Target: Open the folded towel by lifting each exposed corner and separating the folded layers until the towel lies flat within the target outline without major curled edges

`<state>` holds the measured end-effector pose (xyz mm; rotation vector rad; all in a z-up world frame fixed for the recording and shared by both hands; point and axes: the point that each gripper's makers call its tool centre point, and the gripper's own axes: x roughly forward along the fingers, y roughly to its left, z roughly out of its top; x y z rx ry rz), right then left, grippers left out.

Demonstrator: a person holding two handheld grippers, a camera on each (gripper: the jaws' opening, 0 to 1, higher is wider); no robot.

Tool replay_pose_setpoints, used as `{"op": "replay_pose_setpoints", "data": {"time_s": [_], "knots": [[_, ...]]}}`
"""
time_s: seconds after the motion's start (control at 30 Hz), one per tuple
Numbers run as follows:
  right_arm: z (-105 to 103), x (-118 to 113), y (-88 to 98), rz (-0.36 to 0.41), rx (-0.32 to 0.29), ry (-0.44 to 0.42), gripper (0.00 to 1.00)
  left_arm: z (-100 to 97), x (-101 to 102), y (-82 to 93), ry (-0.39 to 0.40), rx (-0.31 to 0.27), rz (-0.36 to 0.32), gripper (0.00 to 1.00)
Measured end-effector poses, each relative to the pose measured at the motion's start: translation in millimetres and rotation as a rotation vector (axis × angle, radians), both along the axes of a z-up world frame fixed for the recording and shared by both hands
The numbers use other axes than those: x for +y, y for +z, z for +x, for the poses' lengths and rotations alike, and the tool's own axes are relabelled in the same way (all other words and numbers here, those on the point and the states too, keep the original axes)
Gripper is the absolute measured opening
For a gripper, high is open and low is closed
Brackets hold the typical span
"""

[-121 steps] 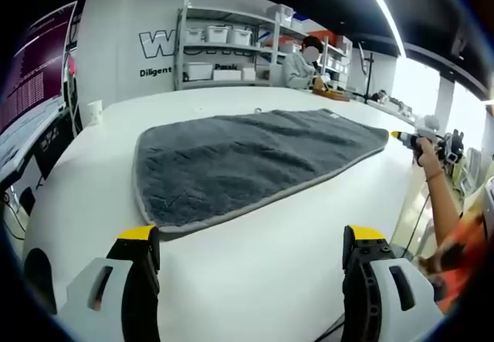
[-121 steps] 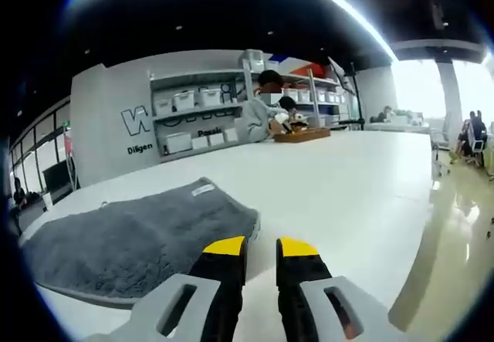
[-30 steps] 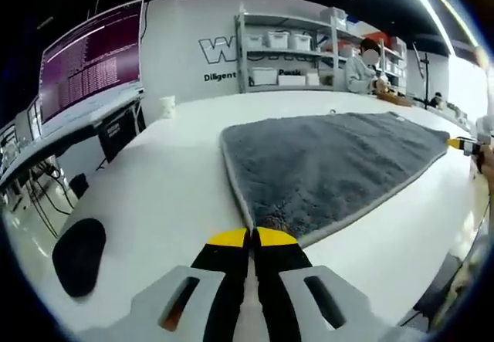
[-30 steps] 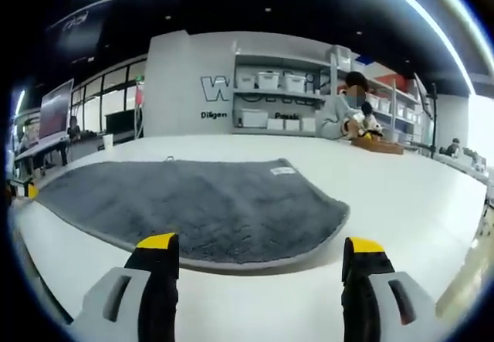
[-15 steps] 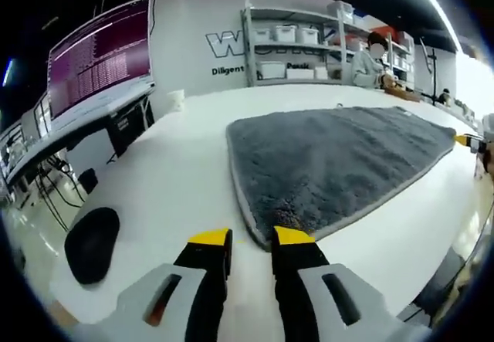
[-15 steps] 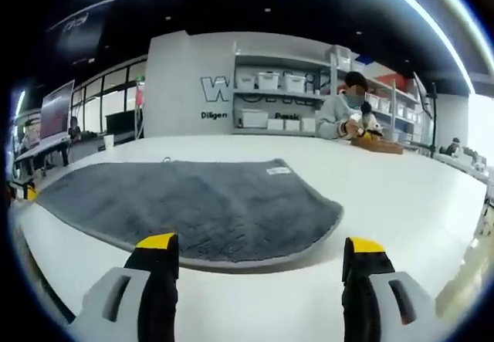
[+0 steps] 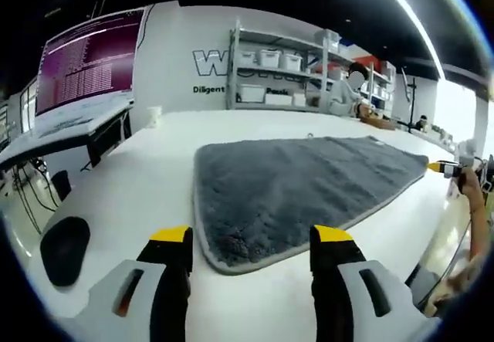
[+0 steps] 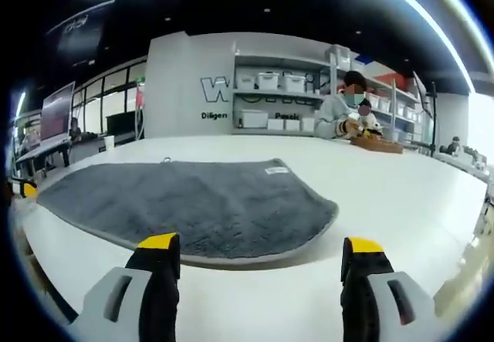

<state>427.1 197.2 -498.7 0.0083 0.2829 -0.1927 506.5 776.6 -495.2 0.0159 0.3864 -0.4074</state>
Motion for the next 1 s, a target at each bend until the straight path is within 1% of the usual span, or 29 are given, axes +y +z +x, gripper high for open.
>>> {"op": "replay_pose_setpoints", "data": {"time_s": [0.1, 0.17, 0.33, 0.43, 0.53, 0.73, 0.8, 0.87, 0.9, 0.97, 1.0], "knots": [[-1.4, -2.1, -0.2, -0.002, 0.005, -0.003, 0.84, -2.2, -7.6, 2.5, -0.025, -0.001, 0.0, 0.79], [-2.7, -2.8, -1.2, -0.003, 0.015, 0.001, 0.83, -4.4, -16.9, 4.0, -0.064, 0.004, -0.016, 0.87], [-5.0, -7.6, 1.2, 0.003, 0.016, 0.008, 0.76, -4.9, -28.5, 9.4, -0.102, -0.017, -0.051, 0.99], [-4.8, -14.5, 6.2, -0.001, 0.012, -0.002, 0.72, -5.1, -31.1, 13.1, -0.11, -0.033, -0.074, 1.0], [-2.7, -21.8, 9.5, -0.007, 0.015, -0.008, 0.66, -5.7, -31.0, 13.7, -0.111, -0.034, -0.076, 1.0], [4.4, -47.2, 19.3, -0.045, 0.01, -0.055, 0.43, -7.8, -28.5, 11.1, -0.102, -0.022, -0.068, 1.0], [6.7, -55.8, 22.9, -0.039, -0.001, -0.07, 0.36, -8.7, -27.6, 9.4, -0.097, -0.017, -0.063, 0.99], [8.5, -66.0, 23.7, -0.017, -0.009, -0.095, 0.29, -9.0, -27.1, 8.3, -0.095, -0.013, -0.06, 0.98], [9.5, -70.8, 23.0, -0.019, -0.008, -0.108, 0.25, -9.2, -27.2, 7.9, -0.095, -0.012, -0.059, 0.98], [10.9, -77.8, 19.6, -0.026, 0.008, -0.124, 0.16, -9.2, -27.5, 7.4, -0.095, -0.01, -0.057, 0.98], [13.1, -82.2, 16.4, -0.024, 0.017, -0.13, 0.14, -9.3, -27.6, 7.3, -0.095, -0.009, -0.056, 0.98]]}}
